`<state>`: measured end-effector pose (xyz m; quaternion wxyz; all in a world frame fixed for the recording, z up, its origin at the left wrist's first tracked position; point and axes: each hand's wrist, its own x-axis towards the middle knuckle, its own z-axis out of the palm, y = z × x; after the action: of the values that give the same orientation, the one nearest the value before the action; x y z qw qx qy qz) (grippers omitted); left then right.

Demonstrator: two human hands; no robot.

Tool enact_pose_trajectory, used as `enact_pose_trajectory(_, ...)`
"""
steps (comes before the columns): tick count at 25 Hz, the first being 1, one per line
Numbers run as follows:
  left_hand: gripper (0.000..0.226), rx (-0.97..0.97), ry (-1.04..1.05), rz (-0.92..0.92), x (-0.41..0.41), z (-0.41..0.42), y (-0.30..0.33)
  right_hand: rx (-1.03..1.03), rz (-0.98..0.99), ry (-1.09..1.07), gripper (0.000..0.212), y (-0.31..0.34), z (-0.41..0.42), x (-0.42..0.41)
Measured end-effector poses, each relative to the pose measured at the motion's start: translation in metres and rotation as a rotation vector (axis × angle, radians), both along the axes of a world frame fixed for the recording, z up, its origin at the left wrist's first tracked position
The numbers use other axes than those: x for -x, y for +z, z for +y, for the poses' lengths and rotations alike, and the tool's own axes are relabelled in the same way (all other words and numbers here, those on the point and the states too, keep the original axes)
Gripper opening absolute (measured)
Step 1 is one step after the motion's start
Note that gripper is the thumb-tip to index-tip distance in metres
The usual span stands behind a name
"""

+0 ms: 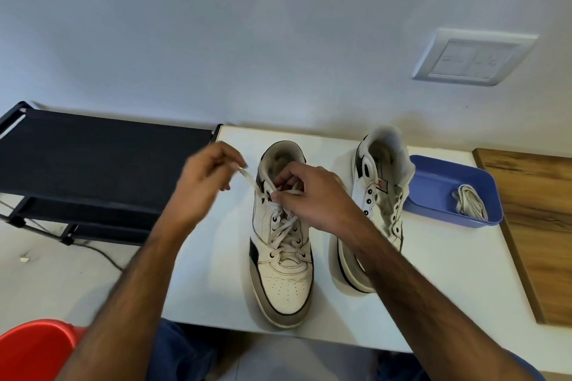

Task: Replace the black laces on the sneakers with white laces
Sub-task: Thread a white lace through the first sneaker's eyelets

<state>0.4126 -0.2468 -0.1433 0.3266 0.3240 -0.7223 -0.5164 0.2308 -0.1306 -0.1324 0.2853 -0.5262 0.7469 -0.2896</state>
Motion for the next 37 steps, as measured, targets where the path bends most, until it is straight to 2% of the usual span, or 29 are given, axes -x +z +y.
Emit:
enact_pose_trajectory(2,0.034,0.206,-0.172,-0.398,0.006,0.007,-0.008,-0.01,-0.157,0.039,0.011,0.003,0.001,0.009)
enact_pose_trajectory(3,0.048,0.225,-0.227,-0.495,0.008,0.008,-0.011,-0.008,-0.201,0.056,0.015,0.004,0.002,0.012)
enact_pose_trajectory(5,0.064,0.213,-0.243,-0.542,0.01,0.012,-0.011,0.002,-0.224,0.084,0.024,0.004,0.003,0.016)
enact_pose_trajectory(7,0.072,0.156,-0.231,-0.527,0.011,0.015,-0.009,0.014,-0.231,0.102,0.029,0.003,0.003,0.017)
enact_pose_trajectory(9,0.067,0.063,-0.231,-0.497,0.012,0.016,-0.008,0.014,-0.254,0.108,0.032,0.001,0.003,0.019)
enact_pose_trajectory(12,0.036,0.078,-0.264,-0.474,0.012,0.012,-0.011,0.019,-0.296,0.113,0.033,-0.004,0.001,0.023)
enact_pose_trajectory(15,0.027,0.138,-0.292,-0.388,0.009,0.007,-0.011,0.015,-0.271,0.114,0.033,-0.008,-0.002,0.025)
enact_pose_trajectory(17,0.028,0.087,-0.294,-0.282,0.007,0.008,-0.009,0.002,-0.275,0.101,0.035,-0.009,-0.003,0.025)
enact_pose_trajectory(19,0.029,-0.017,-0.284,-0.08,0.004,0.008,-0.003,-0.009,-0.277,0.081,0.037,-0.01,-0.003,0.026)
enact_pose_trajectory(23,0.035,-0.262,-0.178,0.442,-0.005,-0.002,0.007,-0.001,-0.305,0.1,0.04,-0.009,-0.004,0.028)
enact_pose_trajectory(25,0.036,-0.319,-0.098,0.535,-0.007,-0.005,0.006,0.006,-0.298,0.127,0.041,-0.009,-0.003,0.027)
enact_pose_trajectory(26,0.033,-0.296,-0.063,0.498,-0.007,-0.004,0.006,0.011,-0.293,0.133,0.039,-0.009,-0.002,0.027)
enact_pose_trajectory(28,0.03,-0.179,-0.063,0.249,-0.002,0.001,0.006,0.029,-0.28,0.125,0.036,-0.01,0.001,0.029)
enact_pose_trajectory(31,0.042,0.025,-0.225,-0.403,0.004,0.009,-0.004,0.052,-0.265,0.106,0.031,-0.006,0.007,0.034)
enact_pose_trajectory(32,0.042,0.074,-0.264,-0.551,0.005,0.01,-0.006,0.06,-0.265,0.106,0.028,-0.004,0.008,0.035)
enact_pose_trajectory(34,0.034,0.09,-0.289,-0.63,0.008,0.013,-0.002,0.066,-0.271,0.105,0.022,0.001,0.011,0.038)
enact_pose_trajectory(36,0.018,0.035,-0.296,-0.555,0.01,0.014,0.005,0.065,-0.275,0.107,0.022,0.003,0.013,0.043)
enact_pose_trajectory(37,0.021,0.038,-0.309,-0.505,0.01,0.013,0.006,0.056,-0.265,0.103,0.021,0.003,0.014,0.045)
